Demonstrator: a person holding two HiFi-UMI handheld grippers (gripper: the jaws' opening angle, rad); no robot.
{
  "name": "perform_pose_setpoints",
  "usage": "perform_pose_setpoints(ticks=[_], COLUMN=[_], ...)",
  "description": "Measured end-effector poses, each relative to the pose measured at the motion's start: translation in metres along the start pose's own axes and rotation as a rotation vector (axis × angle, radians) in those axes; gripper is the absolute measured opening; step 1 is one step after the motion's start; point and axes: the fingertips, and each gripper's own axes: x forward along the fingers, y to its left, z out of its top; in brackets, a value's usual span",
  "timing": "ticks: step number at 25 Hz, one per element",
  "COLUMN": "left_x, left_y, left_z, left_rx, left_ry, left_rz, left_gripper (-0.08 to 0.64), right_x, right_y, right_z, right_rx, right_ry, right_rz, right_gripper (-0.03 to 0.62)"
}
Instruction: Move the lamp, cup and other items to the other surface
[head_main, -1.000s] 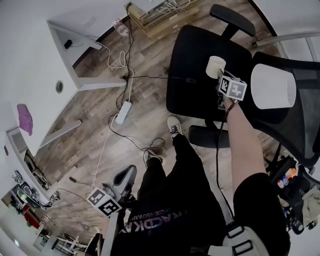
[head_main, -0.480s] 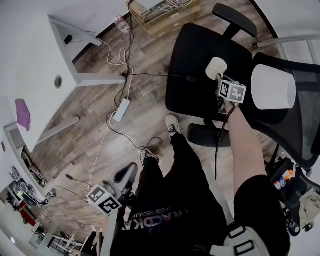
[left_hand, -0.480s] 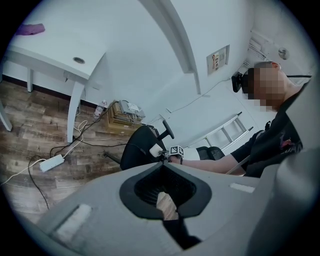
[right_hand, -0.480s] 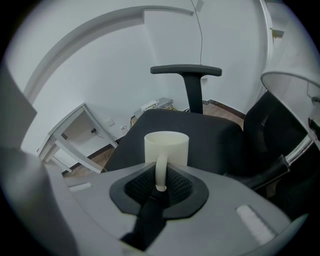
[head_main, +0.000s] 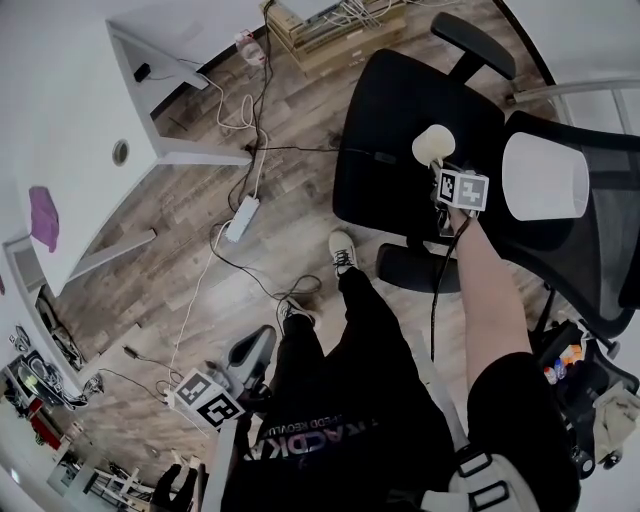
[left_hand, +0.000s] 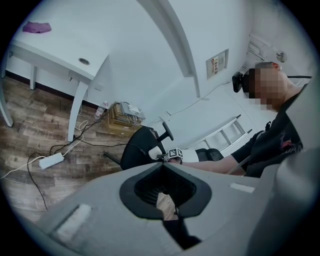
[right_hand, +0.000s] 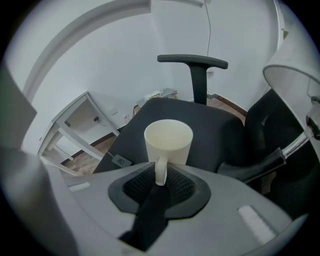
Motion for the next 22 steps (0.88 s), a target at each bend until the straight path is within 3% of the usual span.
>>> perform_pose_setpoints(ticks=[9,10,19,22], left_x=[-0.012,-0.015,-0.046,-0.067], left_y=[-0.001,-0.001,-0.002,0.000], left_z=[-0.001,-0.001,0.009,0.011], left_rx=[0.007,0.011,0.062,0.076], left_ry=[-0.040,-0.046,-0.119,-0.149], left_rz=[-0.035,-0.043,-0.113,-0.136], left_gripper=[0.003,0.002,0.003,0.003], right_x=[-0.029,-0.036,-0.128,-0.179], right_y=[-0.011,-0.012,0.004,0.026], right_z=[-0.008,-0.006,0.029,0.044], right_rx=[0.001,-0.002,-0.041,-0.030], right_ry=[-0.015,-0.028,-0.174,-0.272], right_rz=[-0.059,-0.073,-0.076,-0.030], right_gripper=[0.050,0.006,0.005,0.005])
